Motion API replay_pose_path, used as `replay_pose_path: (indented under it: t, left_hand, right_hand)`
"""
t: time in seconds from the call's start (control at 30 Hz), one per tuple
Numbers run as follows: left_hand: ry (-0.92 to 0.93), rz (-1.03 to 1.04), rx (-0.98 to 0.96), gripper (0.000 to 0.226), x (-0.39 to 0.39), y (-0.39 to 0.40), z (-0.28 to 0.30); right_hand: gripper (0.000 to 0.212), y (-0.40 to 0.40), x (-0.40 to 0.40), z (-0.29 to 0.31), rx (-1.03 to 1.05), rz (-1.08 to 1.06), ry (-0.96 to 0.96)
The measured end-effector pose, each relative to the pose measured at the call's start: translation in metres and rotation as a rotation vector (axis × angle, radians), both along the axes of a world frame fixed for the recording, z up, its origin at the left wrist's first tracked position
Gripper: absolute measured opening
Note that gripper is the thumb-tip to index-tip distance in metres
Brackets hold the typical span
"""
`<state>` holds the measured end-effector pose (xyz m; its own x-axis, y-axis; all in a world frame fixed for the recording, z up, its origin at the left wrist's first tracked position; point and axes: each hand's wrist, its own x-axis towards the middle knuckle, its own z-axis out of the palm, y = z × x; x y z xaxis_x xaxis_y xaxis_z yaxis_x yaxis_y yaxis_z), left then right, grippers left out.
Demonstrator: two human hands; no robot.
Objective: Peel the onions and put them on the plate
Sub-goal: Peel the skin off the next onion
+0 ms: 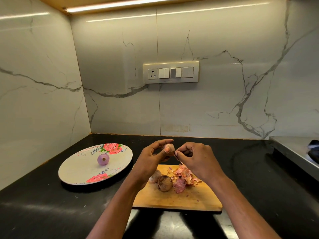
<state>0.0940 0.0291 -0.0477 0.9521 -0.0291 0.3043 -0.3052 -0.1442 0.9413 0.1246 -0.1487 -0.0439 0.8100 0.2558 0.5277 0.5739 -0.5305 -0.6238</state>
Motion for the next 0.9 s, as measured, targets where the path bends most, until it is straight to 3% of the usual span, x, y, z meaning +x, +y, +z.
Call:
replay_pose_path:
  t: [0.13,0.27,0.5,0.7,0.9]
  left_hand:
    - [0.012,0.007,-0.016,0.043,-0.0018,0.0,0.0014]
    - [0.054,-0.015,-0.056,0.03,-0.0008,0.0006,0.0008]
    - [0.123,-0.079,-0.265,0.035,-0.0028,-0.0002,0.0045]
    - [0.141,-0.103,-0.418,0.029,-0.0053,-0.0008,0.0089]
    - [0.114,-0.075,-0.422,0.027,-0.0039,0.0,0.0076]
  right_hand:
    - [0.009,0.0018,0.0006,-0.0013,0.006,0.008,0.008]
    - [0.007,0.0025,0.0004,-0.0018,0.003,0.003,0.018]
    - [0.002,-0.0019,0.003,-0.0001,0.089,0.023,0.059]
    - [0.011,-0.0052,0.0038,0.0016,0.187,0.033,0.089]
    - [0.021,0.0013,0.0004,0.0031,0.174,0.121,0.018]
